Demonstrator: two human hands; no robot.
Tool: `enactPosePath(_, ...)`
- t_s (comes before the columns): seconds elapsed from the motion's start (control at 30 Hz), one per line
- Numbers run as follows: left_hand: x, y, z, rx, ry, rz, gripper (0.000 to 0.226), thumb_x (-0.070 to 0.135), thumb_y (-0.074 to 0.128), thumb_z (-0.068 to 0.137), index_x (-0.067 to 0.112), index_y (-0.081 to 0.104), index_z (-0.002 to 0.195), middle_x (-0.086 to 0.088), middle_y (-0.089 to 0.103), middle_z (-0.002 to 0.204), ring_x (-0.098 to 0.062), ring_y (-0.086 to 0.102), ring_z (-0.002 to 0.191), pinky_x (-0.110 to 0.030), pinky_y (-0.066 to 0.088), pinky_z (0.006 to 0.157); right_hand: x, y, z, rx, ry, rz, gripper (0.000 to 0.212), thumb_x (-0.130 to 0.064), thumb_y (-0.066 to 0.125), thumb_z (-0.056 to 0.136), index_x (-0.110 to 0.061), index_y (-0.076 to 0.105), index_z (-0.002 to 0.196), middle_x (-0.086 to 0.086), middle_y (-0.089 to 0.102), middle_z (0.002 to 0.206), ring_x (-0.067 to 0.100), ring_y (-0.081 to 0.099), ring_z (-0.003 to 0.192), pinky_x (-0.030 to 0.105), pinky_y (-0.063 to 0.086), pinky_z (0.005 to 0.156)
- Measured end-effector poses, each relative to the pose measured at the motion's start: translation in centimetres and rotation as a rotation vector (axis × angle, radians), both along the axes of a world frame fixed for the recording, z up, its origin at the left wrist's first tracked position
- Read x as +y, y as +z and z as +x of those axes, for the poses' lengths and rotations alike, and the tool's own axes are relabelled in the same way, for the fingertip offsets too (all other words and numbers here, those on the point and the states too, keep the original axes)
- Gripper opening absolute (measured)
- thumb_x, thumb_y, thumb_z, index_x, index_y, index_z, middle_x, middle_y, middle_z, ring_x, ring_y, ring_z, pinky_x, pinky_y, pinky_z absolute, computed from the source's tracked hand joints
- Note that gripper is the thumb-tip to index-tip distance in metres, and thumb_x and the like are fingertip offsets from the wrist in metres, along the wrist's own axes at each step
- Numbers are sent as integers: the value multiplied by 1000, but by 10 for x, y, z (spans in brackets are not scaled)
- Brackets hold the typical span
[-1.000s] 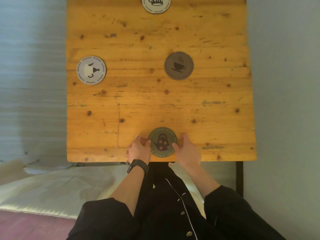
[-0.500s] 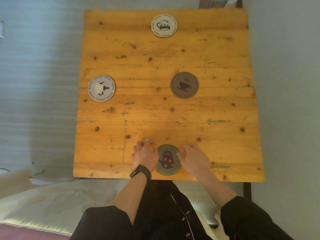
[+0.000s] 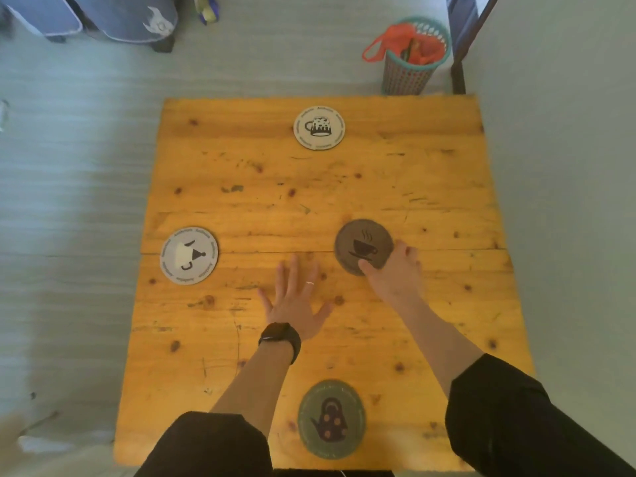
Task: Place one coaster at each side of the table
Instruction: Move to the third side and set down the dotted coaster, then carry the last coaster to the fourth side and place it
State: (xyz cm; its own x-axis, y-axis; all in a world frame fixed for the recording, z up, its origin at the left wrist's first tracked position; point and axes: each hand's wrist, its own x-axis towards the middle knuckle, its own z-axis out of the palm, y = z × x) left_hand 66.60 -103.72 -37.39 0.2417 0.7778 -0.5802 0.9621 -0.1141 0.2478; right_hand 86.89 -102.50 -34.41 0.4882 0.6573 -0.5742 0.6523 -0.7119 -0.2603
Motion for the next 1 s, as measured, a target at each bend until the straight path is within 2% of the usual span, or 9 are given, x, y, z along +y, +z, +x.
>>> enactPosePath(0.23,-4,-3,-1,45,-51,19,84,80,23,85,49,-28,145,9,-40,155,-24,-32,146,-75,0,111,21,-14,0,81,-250,-39,93,-41,83,77,-12,24,143,18,28,148,42,35,135,51,42,106)
enactPosePath(0.33,-3,-3,-1,51,-51,12,84,80,23,85,50,-29,144,10,-41,155,-23,-33,145,-74,-2,111,22,-15,9,174,-348,97,54,-21,75,87,-18,33,120,17,48,127,36,59,104,46,57,71)
enactPosePath(0.4,-4,-2,-1,62,-52,-6,84,79,23,86,49,-29,144,10,-42,154,-23,-34,145,-73,-2,111,10,-12,14,196,-323,199,35,-16,64,95,-18,39,118,14,54,122,29,62,89,34,51,53)
enactPosePath(0.5,-5,6,10,85,-24,-36,82,71,30,91,45,-23,148,6,-39,156,-26,-28,148,-68,3,115,-36,-1,30,337,-405,272,21,-23,62,97,-25,49,114,7,56,122,29,63,98,45,59,71)
enactPosePath(0.57,-8,20,26,71,68,-93,79,57,38,97,37,-11,155,0,-29,161,-29,-19,151,-63,7,119,-77,17,47,443,-517,288,15,-22,61,98,-30,52,107,-1,64,112,25,65,91,54,58,79)
enactPosePath(0.67,-26,44,70,-33,210,-150,63,46,42,98,21,26,153,-8,10,164,-35,13,149,-55,26,116,-144,52,82,578,-649,294,14,-19,55,102,-24,54,115,-9,71,97,13,64,76,41,53,67)
enactPosePath(0.77,-67,69,138,-362,365,-402,58,58,45,94,26,42,141,-2,48,143,-26,53,121,-40,51,89,-205,77,129,681,-695,279,15,-18,55,102,-24,55,116,-6,71,97,13,62,77,33,42,60)
enactPosePath(0.83,-106,83,186,-536,450,-590,48,56,52,93,30,49,134,0,57,130,-21,61,108,-37,53,85,-240,79,164,692,-664,224,18,-17,57,101,-26,56,117,-4,72,96,13,63,78,31,44,60)
enactPosePath(1.0,-201,86,283,-600,593,-579,30,25,58,98,9,60,123,-6,67,107,-20,65,92,-31,54,77,-303,75,261,627,-526,184,20,-11,62,97,-17,59,115,-9,69,91,4,67,84,13,51,59)
